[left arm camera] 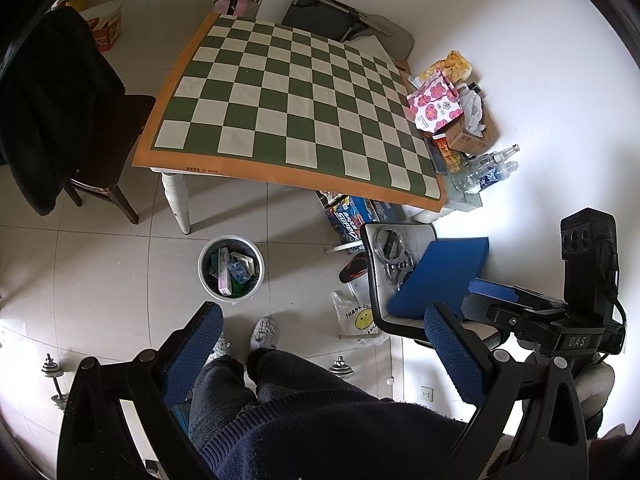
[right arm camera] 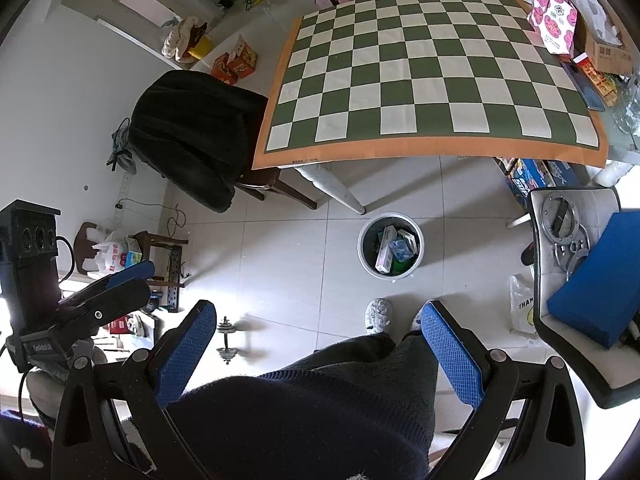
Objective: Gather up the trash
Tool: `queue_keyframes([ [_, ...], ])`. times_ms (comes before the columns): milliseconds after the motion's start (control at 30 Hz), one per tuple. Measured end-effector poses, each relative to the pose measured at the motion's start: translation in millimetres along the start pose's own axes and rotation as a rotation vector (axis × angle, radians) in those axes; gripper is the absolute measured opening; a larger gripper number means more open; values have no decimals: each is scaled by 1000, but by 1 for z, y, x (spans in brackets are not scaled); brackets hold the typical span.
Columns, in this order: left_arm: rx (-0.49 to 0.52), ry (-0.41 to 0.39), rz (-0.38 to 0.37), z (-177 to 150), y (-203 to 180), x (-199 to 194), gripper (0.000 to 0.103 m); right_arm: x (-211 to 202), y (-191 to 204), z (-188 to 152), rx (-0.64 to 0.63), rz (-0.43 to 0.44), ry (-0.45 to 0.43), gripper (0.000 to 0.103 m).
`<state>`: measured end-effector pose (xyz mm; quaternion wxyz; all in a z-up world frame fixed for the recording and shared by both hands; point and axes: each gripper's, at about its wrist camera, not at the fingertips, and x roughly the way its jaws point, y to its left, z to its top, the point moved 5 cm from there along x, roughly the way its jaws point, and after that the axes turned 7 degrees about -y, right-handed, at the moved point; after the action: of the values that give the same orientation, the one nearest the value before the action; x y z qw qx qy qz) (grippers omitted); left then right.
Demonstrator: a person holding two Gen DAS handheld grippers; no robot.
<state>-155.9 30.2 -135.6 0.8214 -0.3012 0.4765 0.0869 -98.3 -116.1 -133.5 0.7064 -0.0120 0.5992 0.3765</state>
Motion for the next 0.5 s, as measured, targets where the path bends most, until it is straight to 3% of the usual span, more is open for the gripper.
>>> queue_keyframes([
  [500,-3,1,0,-1,2,0,103,0,1,6,2,-1,-2,103],
])
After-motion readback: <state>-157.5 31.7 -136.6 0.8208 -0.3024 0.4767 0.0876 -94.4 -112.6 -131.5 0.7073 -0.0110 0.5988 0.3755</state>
